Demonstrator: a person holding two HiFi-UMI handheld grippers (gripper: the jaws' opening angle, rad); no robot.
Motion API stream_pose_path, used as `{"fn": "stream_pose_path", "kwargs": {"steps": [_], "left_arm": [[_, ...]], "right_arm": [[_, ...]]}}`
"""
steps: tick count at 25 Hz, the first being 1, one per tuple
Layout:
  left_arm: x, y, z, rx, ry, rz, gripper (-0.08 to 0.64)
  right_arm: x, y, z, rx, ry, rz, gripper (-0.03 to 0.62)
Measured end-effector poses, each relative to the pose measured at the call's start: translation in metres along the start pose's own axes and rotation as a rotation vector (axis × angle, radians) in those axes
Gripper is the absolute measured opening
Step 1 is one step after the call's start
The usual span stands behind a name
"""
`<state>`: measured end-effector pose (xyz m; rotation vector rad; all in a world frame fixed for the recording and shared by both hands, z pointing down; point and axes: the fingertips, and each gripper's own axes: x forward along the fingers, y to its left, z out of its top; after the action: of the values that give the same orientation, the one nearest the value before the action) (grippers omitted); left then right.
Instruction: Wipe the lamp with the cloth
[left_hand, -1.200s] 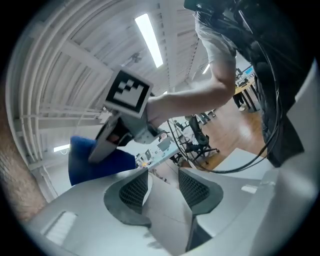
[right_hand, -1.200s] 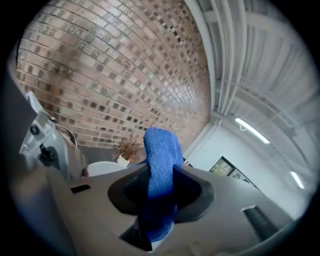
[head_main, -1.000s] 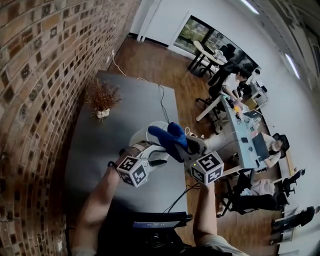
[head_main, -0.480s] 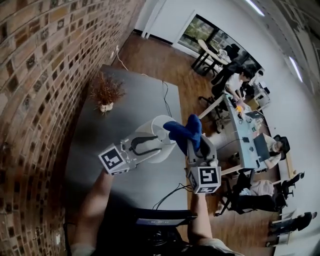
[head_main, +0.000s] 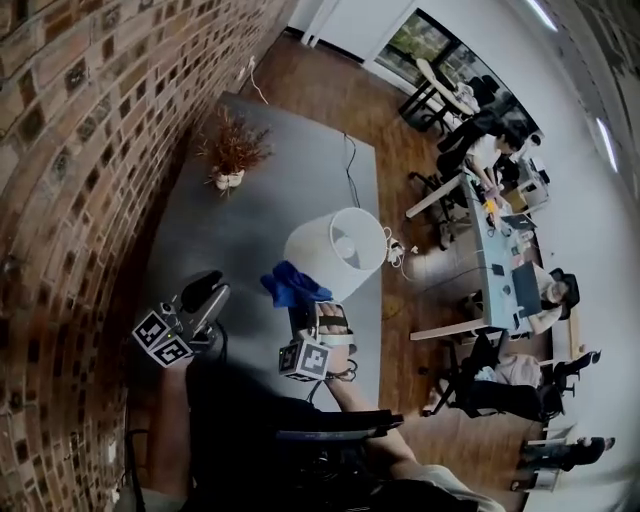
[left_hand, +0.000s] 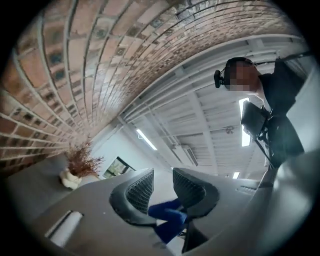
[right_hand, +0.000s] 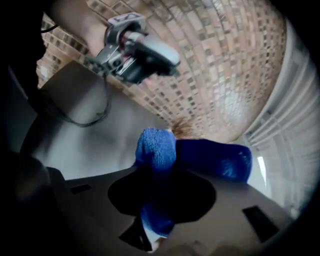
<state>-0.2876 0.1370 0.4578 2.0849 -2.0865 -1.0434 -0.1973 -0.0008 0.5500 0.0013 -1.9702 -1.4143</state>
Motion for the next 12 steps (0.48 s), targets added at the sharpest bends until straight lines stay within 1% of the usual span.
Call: {"fn": "stream_pose_path", "kwargs": {"steps": [2, 3, 4, 5, 6, 8, 9, 10, 11, 12], "left_arm": [[-0.027, 0.006, -0.008, -0.020, 0.019, 0.044, 0.110], [-0.038, 0.007, -0.011, -0.026, 0.029, 0.062, 0.110], [-0.046, 0.008, -0.013, -0.030, 0.035, 0.076, 0.110], [-0.052, 0.009, -0.013, -0.033, 0.035, 0.087, 0.110], [-0.055, 0.009, -0.011, -0.036, 0.032, 0.095, 0.110], [-0.058, 0.009, -0.011, -0.040, 0.025, 0.101, 0.110], [-0.057, 0.009, -0.012, -0.042, 0.026, 0.096, 0.110], [-0.054, 0.008, -0.013, -0.042, 0.030, 0.088, 0.110], [-0.050, 0.006, -0.015, -0.041, 0.035, 0.076, 0.110], [-0.046, 0.003, -0.016, -0.040, 0.040, 0.064, 0.110]], "right_arm": [[0.007, 0.050, -0.009, 0.035, 0.019, 0.155, 0.114], [0.003, 0.059, -0.008, 0.060, 0.012, 0.194, 0.114], [-0.006, 0.053, -0.003, 0.083, -0.005, 0.196, 0.114], [-0.017, 0.034, 0.006, 0.100, -0.034, 0.160, 0.114], [-0.031, 0.002, 0.020, 0.113, -0.072, 0.092, 0.114], [-0.063, -0.077, 0.048, 0.124, -0.142, -0.111, 0.114], [-0.074, -0.112, 0.056, 0.116, -0.152, -0.219, 0.114], [-0.078, -0.137, 0.059, 0.100, -0.137, -0.305, 0.114], [-0.073, -0.150, 0.055, 0.082, -0.099, -0.353, 0.115], [-0.060, -0.150, 0.048, 0.067, -0.048, -0.358, 0.115]]}}
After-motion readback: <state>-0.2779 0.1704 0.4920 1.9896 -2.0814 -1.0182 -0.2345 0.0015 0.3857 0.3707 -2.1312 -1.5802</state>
